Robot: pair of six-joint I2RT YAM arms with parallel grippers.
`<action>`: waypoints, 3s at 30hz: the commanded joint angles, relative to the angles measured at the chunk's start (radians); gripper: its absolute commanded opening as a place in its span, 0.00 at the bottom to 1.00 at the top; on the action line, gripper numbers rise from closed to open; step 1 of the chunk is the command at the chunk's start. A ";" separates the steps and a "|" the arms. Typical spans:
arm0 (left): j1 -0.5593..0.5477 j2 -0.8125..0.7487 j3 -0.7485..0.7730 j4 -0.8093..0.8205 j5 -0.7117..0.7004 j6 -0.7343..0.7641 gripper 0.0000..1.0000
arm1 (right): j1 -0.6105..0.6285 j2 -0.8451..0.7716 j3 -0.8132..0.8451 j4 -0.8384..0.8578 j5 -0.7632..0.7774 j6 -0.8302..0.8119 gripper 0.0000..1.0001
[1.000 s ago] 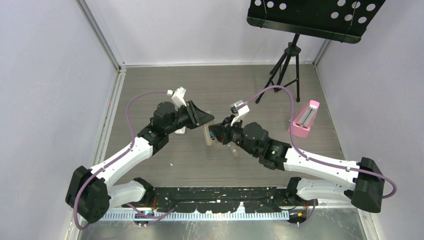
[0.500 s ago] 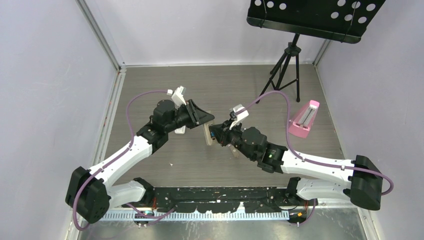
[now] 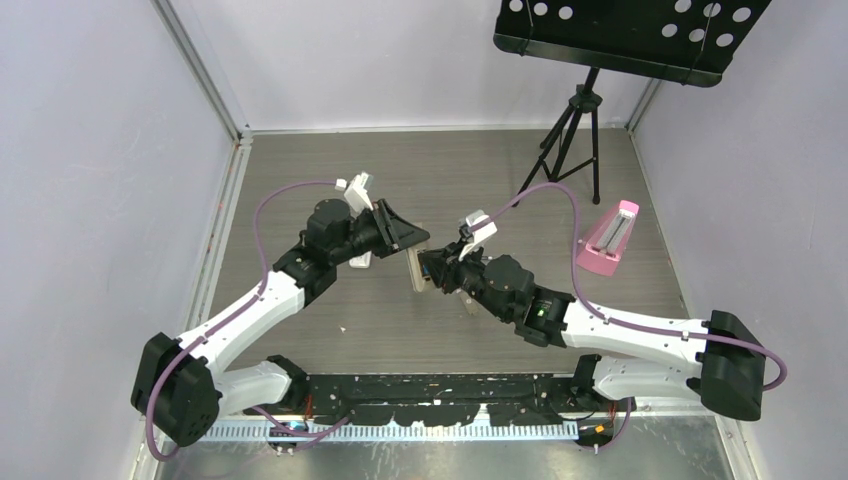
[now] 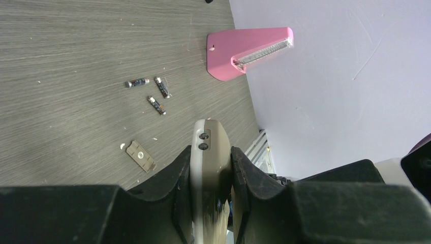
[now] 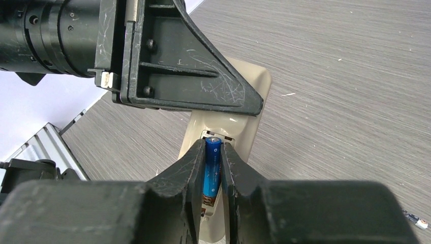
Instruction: Load the batteries into the remote control
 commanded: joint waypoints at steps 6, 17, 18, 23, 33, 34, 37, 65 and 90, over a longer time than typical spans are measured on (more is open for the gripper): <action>0.009 -0.006 0.051 0.051 0.028 -0.024 0.00 | 0.006 -0.043 -0.023 -0.009 0.006 0.029 0.31; 0.013 0.003 0.042 0.031 -0.001 0.010 0.00 | 0.005 -0.079 0.050 -0.128 0.046 0.133 0.61; 0.014 0.004 0.039 0.030 -0.005 0.013 0.00 | 0.005 -0.085 0.050 -0.135 0.052 0.150 0.65; 0.020 0.011 0.027 0.037 -0.014 0.026 0.00 | 0.005 -0.132 0.035 -0.162 0.104 0.312 0.82; 0.028 0.029 0.032 0.080 -0.034 0.037 0.00 | 0.003 -0.238 -0.114 -0.197 0.269 1.060 0.93; 0.028 0.031 0.032 0.087 -0.038 0.036 0.00 | 0.003 -0.238 -0.127 -0.190 0.269 1.123 0.93; 0.028 0.032 0.035 0.097 -0.055 0.029 0.00 | 0.003 -0.217 -0.136 -0.173 0.254 1.237 0.93; 0.029 0.031 0.028 0.179 -0.066 -0.127 0.00 | -0.002 0.062 -0.076 0.217 0.250 1.396 0.87; 0.028 0.025 -0.005 0.298 0.036 -0.123 0.00 | -0.047 0.114 -0.106 0.354 0.222 1.453 0.76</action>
